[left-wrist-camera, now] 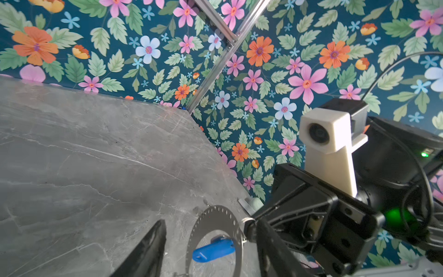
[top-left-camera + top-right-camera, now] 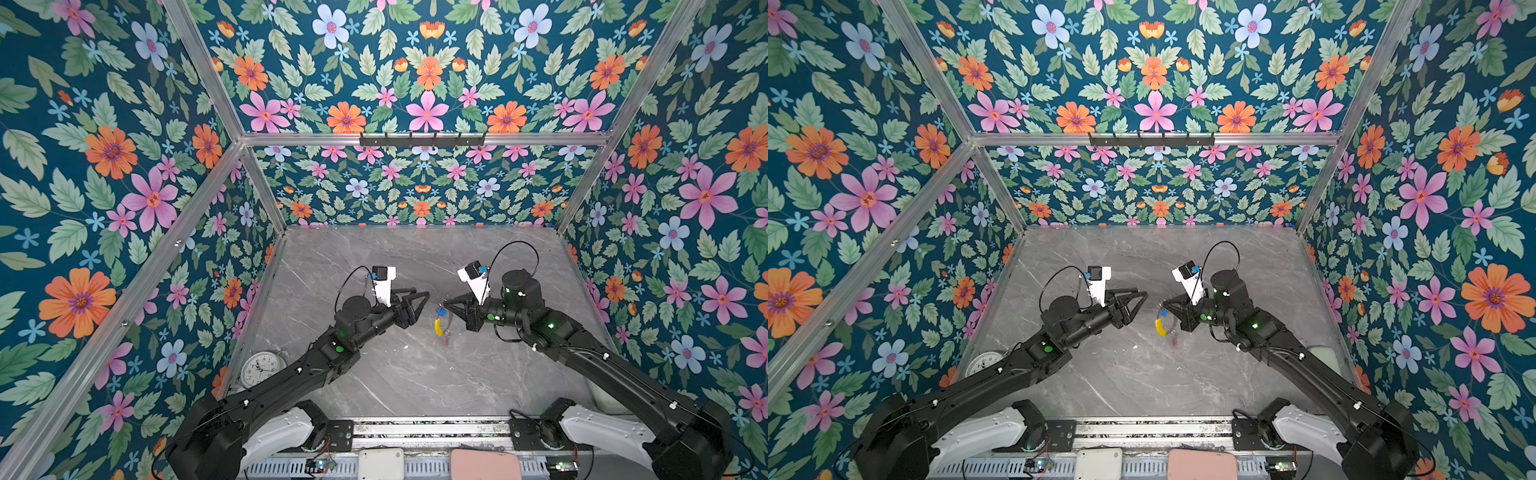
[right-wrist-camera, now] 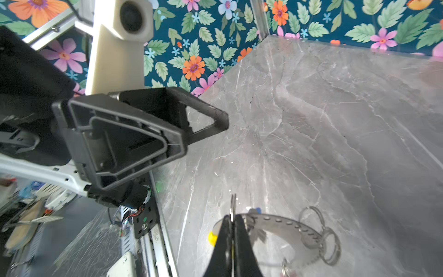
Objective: Remove the keys from the keyring
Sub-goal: 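Bring the ring held by the right gripper toward the left gripper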
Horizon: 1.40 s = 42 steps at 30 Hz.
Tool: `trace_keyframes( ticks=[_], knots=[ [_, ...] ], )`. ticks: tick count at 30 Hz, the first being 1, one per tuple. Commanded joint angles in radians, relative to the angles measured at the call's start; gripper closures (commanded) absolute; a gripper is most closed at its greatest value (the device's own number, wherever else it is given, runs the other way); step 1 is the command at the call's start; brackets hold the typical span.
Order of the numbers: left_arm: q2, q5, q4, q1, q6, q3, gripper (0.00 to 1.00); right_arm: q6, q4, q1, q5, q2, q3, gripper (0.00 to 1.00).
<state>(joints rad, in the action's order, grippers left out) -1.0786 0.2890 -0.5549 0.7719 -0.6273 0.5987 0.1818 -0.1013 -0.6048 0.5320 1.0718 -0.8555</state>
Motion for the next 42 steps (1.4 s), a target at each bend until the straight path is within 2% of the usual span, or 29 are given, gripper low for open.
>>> trace_keyframes(
  ticks=[1, 3, 6, 14, 16, 20, 27, 30, 33, 37, 42],
  knots=[
    [-0.031, 0.189, -0.097, -0.002, 0.094, 0.027, 0.50, -0.018, 0.030, -0.001, 0.112, -0.011, 0.002, 1.00],
    [-0.054, 0.283, -0.162, -0.002, 0.102, 0.024, 0.58, -0.020, 0.035, -0.001, 0.133, -0.025, 0.011, 1.00],
    [-0.069, 0.337, -0.175, -0.003, 0.127, 0.028, 0.66, -0.034, 0.026, -0.001, 0.166, -0.047, 0.018, 1.00],
    [-0.041, 0.471, -0.205, -0.005, 0.172, 0.014, 0.78, -0.034, 0.022, 0.002, 0.230, -0.069, 0.022, 1.00],
    [-0.017, 0.482, -0.204, -0.010, 0.175, 0.002, 0.78, -0.032, 0.022, 0.004, 0.231, -0.073, 0.024, 1.00],
    [0.026, 0.519, -0.205, -0.034, 0.163, -0.030, 0.72, -0.018, 0.035, 0.007, 0.249, -0.079, 0.029, 1.00],
    [0.006, 0.618, -0.248, -0.046, 0.127, -0.040, 0.80, 0.004, 0.067, 0.007, 0.308, -0.082, 0.035, 1.00],
    [0.008, 0.623, -0.256, -0.051, 0.116, -0.045, 0.79, 0.006, 0.070, 0.008, 0.319, -0.088, 0.035, 1.00],
    [0.001, 0.636, -0.292, -0.057, 0.088, -0.052, 0.75, 0.006, 0.070, 0.008, 0.324, -0.087, 0.033, 1.00],
    [-0.028, 0.669, -0.368, -0.063, 0.032, -0.059, 0.77, 0.010, 0.074, 0.008, 0.329, -0.082, 0.030, 1.00],
    [-0.063, 0.702, -0.461, -0.074, -0.034, -0.064, 0.75, 0.016, 0.085, 0.008, 0.336, -0.080, 0.025, 1.00]
  ],
)
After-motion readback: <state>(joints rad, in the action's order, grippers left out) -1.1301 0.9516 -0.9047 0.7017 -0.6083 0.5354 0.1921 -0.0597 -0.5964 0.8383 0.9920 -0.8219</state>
